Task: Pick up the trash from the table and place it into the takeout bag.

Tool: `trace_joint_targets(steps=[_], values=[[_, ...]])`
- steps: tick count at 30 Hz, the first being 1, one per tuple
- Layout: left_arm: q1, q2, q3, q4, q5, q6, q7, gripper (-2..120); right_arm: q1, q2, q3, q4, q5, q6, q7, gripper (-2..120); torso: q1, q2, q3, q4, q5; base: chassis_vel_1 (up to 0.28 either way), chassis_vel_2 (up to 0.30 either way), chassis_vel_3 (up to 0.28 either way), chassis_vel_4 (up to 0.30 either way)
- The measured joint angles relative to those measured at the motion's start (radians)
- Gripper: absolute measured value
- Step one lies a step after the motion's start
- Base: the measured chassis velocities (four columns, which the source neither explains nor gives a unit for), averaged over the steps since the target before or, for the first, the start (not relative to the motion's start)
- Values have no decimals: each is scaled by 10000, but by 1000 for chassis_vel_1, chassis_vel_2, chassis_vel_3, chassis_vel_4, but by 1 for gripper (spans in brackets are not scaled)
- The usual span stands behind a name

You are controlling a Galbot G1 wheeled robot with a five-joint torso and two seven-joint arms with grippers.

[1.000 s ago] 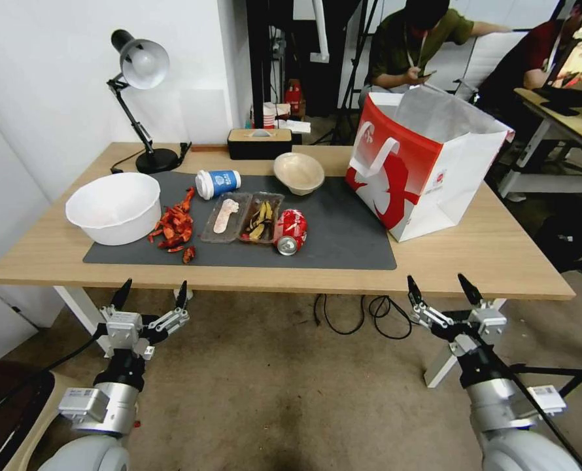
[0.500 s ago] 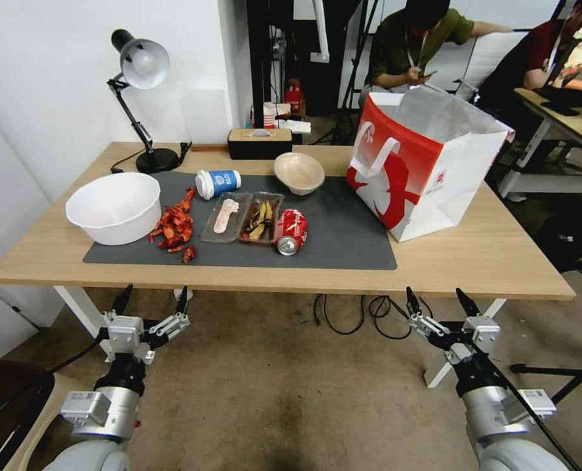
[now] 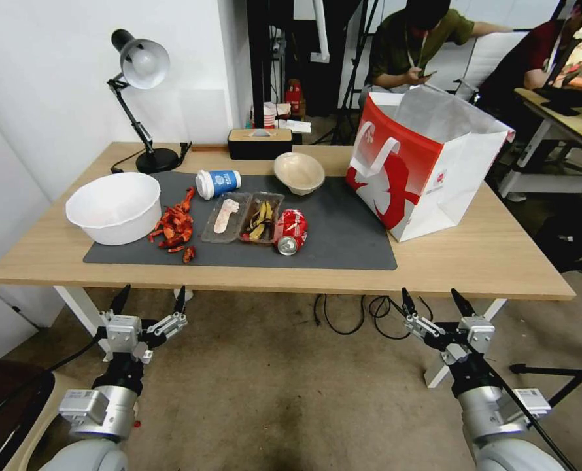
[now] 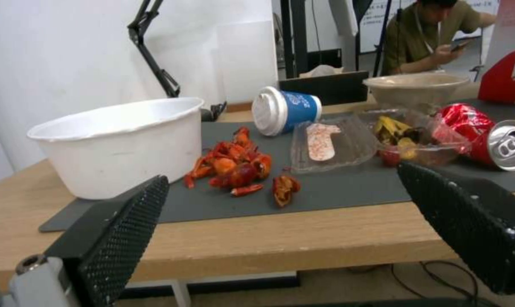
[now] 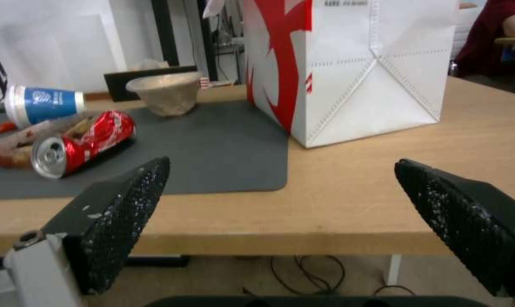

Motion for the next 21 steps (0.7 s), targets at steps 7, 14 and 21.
trace_joint_targets(steps=[7,14,21], values=[[-83,-15,12,31,-37,0,-22,100,409,-517,-298,46,300,-44,-813,100,0,0,0,-2,0,0,0,0,0],[-87,-3,-107,-113,-64,51,-51,100,3125,-2138,-1850,29,1281,-1043,-1905,100,0,0,0,3,-5,0,0,0,0],[65,-236,-152,-351,2,90,-55,100,6796,-2957,-4483,-778,2095,-2439,-1362,100,2,-1,3,-4,6,0,0,0,0]])
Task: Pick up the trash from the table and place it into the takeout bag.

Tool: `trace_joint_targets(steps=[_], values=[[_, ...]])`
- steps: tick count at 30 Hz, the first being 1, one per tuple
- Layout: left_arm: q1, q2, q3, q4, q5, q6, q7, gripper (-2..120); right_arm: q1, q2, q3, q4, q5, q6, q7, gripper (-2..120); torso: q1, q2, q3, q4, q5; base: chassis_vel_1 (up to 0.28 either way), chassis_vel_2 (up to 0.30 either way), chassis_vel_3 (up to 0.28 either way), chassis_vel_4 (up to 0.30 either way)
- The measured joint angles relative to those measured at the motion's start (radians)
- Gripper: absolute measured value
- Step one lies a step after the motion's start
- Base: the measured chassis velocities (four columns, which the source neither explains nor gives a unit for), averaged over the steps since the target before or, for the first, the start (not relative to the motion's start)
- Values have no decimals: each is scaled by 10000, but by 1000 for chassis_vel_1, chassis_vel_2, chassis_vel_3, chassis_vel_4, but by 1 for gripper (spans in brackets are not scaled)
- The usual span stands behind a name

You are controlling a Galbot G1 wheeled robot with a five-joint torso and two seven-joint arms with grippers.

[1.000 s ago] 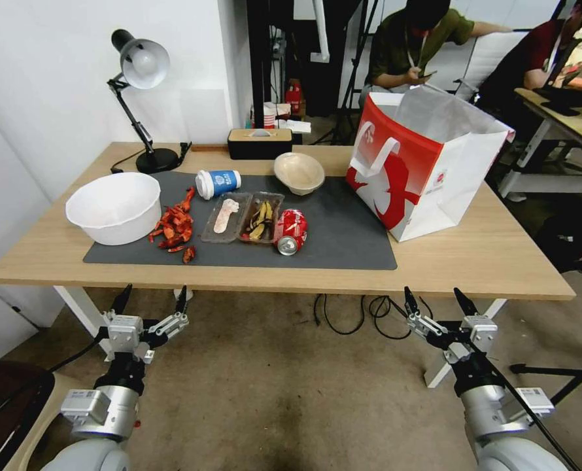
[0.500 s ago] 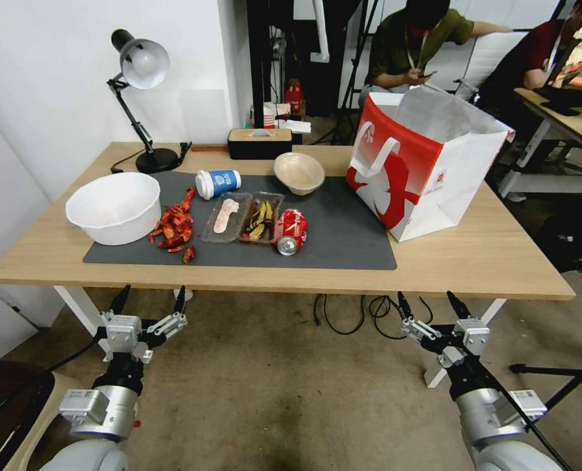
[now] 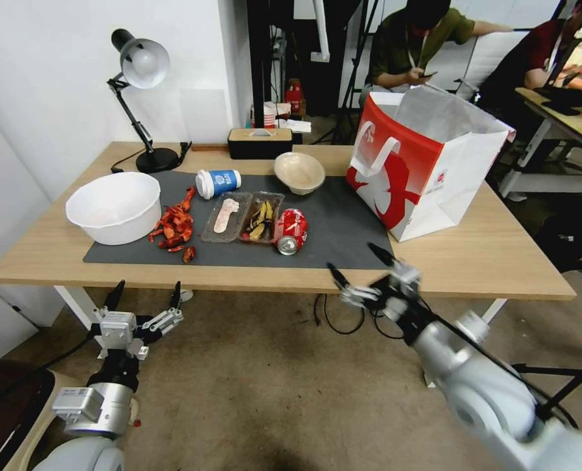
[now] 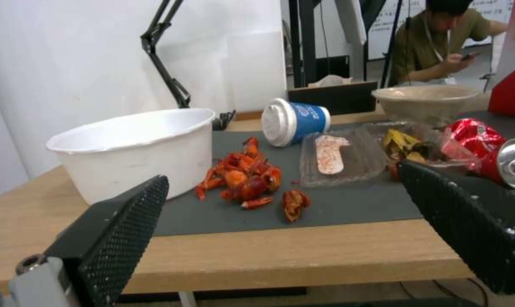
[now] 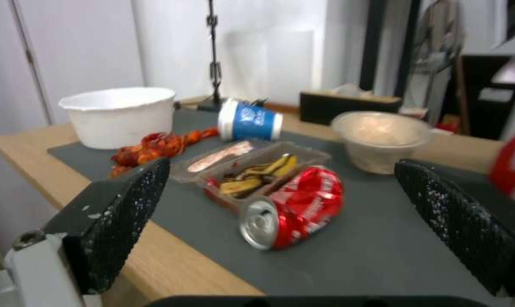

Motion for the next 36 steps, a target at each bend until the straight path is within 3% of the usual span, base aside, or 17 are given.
trace_joint_targets(steps=[1,3,4,8,13,19,25,31,36], values=[[0,0,0,0,0,0,0,100,0,0,0,0,0,0,0,100,0,0,0,0,0,0,0,0,0],[80,-157,-5,-58,76,-1,-3,100,1602,272,-1344,-205,259,-949,1295,100,0,0,-1,7,-16,0,0,0,0],[80,-157,-5,-58,76,-1,-3,100,1602,272,-1344,-205,259,-949,1295,100,0,0,-1,7,-16,0,0,0,0],[249,-324,-98,-131,125,-41,-1,100,3080,1478,-2934,-457,1399,-2558,4586,100,0,0,-1,6,-8,0,0,0,0],[320,-410,-149,-164,154,-71,-5,100,3388,1988,-3040,-727,2296,-2951,5584,100,0,0,-2,2,-8,0,0,0,0],[387,-629,-60,-173,421,-114,-5,100,3900,2437,-2677,-1206,4772,-3072,7239,100,-2,0,-2,1,-6,0,0,0,0],[423,-756,-1,-173,607,-129,14,100,4675,3038,-2670,-2219,6010,-3011,7990,100,-2,1,-2,4,-6,0,0,0,0],[451,-833,2,-171,663,-150,20,100,5435,3967,-2901,-3633,6085,-3005,8335,100,-2,1,-2,6,-7,0,0,0,0],[451,-838,-18,-174,649,-151,20,100,5602,4225,-2936,-4130,5985,-3178,8477,100,-1,1,-2,5,-7,0,0,0,0]])
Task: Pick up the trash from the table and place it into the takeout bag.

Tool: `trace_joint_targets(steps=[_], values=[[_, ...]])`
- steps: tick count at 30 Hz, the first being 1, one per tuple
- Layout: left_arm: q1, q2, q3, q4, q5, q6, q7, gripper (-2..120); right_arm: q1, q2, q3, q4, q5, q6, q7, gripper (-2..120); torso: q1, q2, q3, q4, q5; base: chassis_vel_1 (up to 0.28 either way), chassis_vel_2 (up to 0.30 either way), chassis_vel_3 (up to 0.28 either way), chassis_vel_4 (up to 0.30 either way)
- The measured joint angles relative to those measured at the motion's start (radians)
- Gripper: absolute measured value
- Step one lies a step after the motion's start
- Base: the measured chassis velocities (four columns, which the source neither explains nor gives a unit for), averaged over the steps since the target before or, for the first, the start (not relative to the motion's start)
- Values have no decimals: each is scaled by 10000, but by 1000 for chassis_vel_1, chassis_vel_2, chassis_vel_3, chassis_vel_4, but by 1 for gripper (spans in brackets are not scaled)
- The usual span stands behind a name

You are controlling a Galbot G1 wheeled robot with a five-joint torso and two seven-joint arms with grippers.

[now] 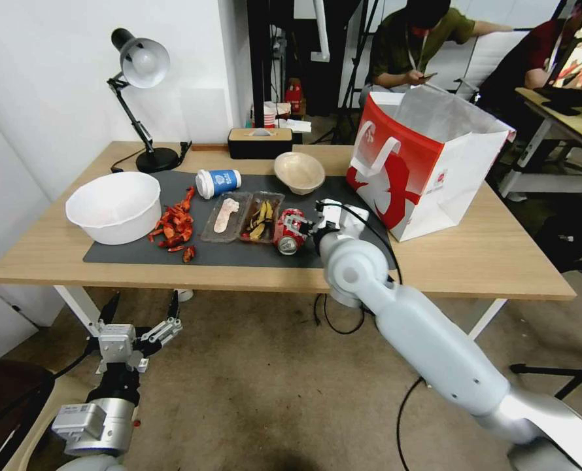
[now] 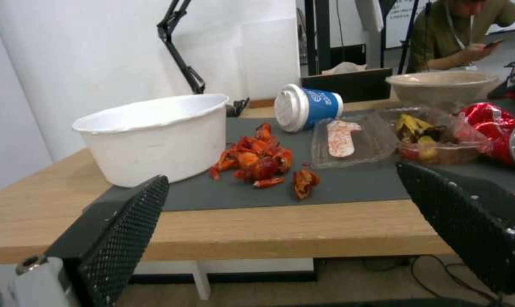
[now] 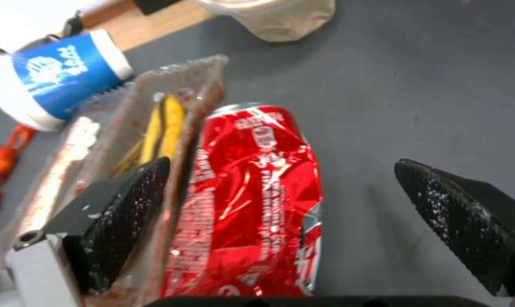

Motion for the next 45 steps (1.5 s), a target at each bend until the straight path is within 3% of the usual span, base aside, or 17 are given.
trace_joint_targets(steps=[22,31,32,36,40,43,44,45], values=[[-102,199,-27,64,-230,1,-25,100,97,71,-42,-234,1222,-414,-36,100,-1,1,-2,0,1,0,0,0,0],[-100,207,-20,12,-252,1,-48,100,37,67,66,-267,1378,-392,-77,78,-2,3,-3,-5,-1,0,0,0,0],[-95,206,-20,-13,-253,1,-53,100,4,63,94,-260,1399,-384,-77,68,-2,3,-3,-4,0,0,0,0,0],[-85,210,-22,-55,-259,1,-57,100,-64,40,118,-222,1430,-368,-79,59,-2,3,-3,-3,0,0,0,0,0],[-80,214,-24,-123,-276,-3,-72,100,-266,-21,223,-91,1540,-338,-83,41,-2,4,-3,-3,1,0,0,0,0],[-78,207,-19,-136,-276,-6,-74,100,-325,-44,255,-48,1582,-331,-84,37,-1,3,-3,-2,1,0,0,0,0],[-74,199,-6,-141,-276,-10,-75,100,-389,-64,303,-4,1639,-324,-85,27,-2,3,-2,-3,2,0,0,0,0],[-74,199,-6,-141,-276,-10,-75,100,-389,-64,303,-4,1639,-324,-85,27,-2,3,-2,-3,2,0,0,0,0]])
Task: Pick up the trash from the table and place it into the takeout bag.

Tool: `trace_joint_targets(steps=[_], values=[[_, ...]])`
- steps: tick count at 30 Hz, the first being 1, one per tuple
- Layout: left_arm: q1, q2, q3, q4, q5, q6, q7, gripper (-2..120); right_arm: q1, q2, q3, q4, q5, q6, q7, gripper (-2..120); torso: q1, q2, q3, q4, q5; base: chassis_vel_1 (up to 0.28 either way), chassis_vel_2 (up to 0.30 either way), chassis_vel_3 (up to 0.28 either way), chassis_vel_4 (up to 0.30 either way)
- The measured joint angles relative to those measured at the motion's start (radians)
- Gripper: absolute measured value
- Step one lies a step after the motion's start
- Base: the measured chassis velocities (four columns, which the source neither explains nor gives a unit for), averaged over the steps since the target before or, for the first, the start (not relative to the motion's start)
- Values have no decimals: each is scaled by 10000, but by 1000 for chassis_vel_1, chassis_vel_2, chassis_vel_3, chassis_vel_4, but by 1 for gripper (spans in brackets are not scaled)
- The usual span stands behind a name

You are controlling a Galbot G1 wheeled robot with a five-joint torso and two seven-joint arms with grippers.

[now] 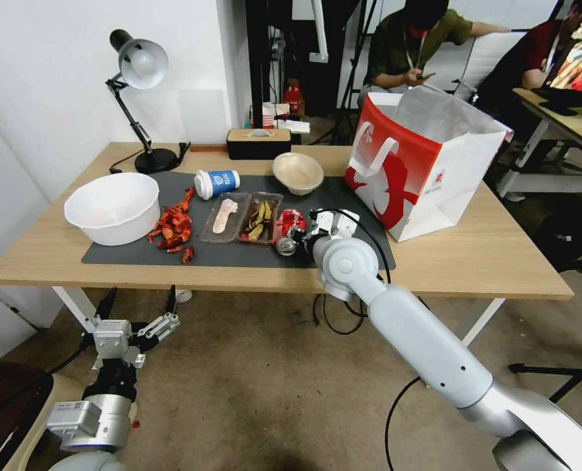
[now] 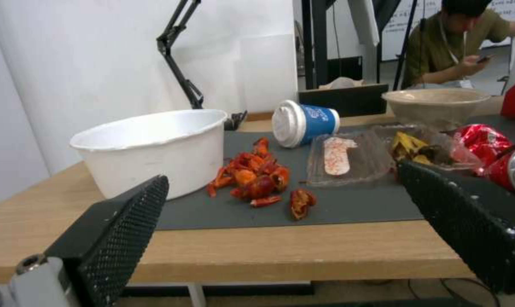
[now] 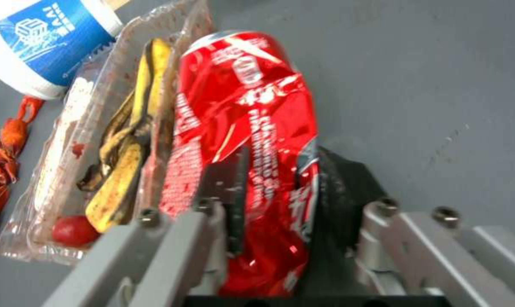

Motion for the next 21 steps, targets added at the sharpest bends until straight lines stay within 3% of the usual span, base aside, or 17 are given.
trace_joint_targets(steps=[4,8,14,21], values=[[10,-7,20,-40,6,-33,-7,100,-191,-121,139,158,229,36,-1,8,0,-2,1,4,2,0,0,0,0],[13,-22,40,-80,6,-37,-30,100,-215,-227,156,227,298,52,8,0,0,-2,2,7,2,0,0,0,0],[14,-35,60,-85,7,-45,-43,100,-253,-305,285,286,325,127,-31,0,0,-4,3,7,0,0,0,0,0],[23,-17,60,-138,1,-54,-95,100,-779,-772,504,1160,-554,439,-1181,0,1,-5,4,4,-1,0,0,0,0]])
